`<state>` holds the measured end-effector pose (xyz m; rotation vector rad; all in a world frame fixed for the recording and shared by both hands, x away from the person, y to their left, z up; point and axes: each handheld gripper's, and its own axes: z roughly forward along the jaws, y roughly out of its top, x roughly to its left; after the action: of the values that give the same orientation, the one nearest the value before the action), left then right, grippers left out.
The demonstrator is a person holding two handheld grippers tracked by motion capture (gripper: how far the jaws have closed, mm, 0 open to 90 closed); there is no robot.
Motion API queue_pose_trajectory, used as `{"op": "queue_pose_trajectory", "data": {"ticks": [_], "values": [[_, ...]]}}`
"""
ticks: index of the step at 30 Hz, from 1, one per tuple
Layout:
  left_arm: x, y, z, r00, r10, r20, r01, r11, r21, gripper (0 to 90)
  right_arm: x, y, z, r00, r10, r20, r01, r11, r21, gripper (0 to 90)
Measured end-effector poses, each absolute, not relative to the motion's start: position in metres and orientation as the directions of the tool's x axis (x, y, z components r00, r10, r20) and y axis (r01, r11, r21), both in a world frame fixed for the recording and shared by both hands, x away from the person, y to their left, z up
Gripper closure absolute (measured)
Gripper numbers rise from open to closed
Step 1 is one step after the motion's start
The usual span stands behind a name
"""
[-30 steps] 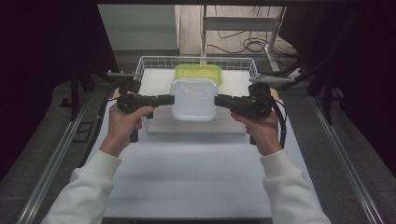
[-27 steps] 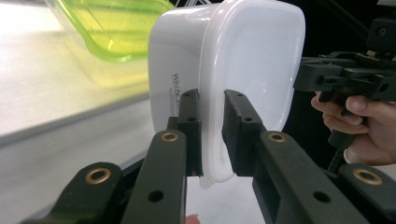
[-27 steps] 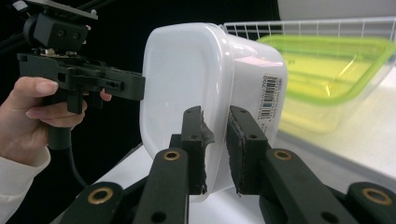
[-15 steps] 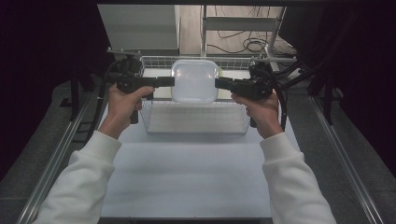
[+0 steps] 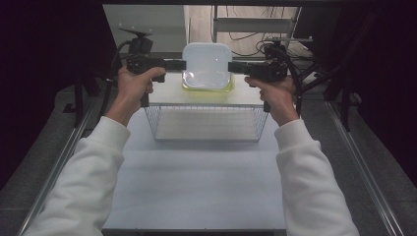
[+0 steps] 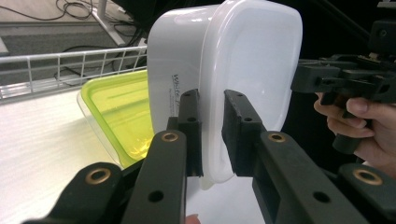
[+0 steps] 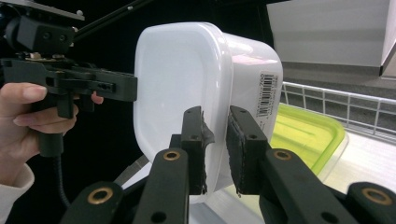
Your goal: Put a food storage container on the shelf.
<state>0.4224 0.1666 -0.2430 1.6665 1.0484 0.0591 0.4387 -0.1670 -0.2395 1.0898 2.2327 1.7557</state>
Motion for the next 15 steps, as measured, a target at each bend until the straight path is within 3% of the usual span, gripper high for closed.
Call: {"op": "queue_pose_trajectory", "data": {"ticks": [15], "values": [[0.448, 0.165, -0.252, 0.570, 0.642, -0.512, 0.670, -0.003, 0.742, 78.1, 0.464, -0.168, -0.247, -0.690, 0.596, 0.410, 0.560, 0.081, 0.825, 76.6]]}}
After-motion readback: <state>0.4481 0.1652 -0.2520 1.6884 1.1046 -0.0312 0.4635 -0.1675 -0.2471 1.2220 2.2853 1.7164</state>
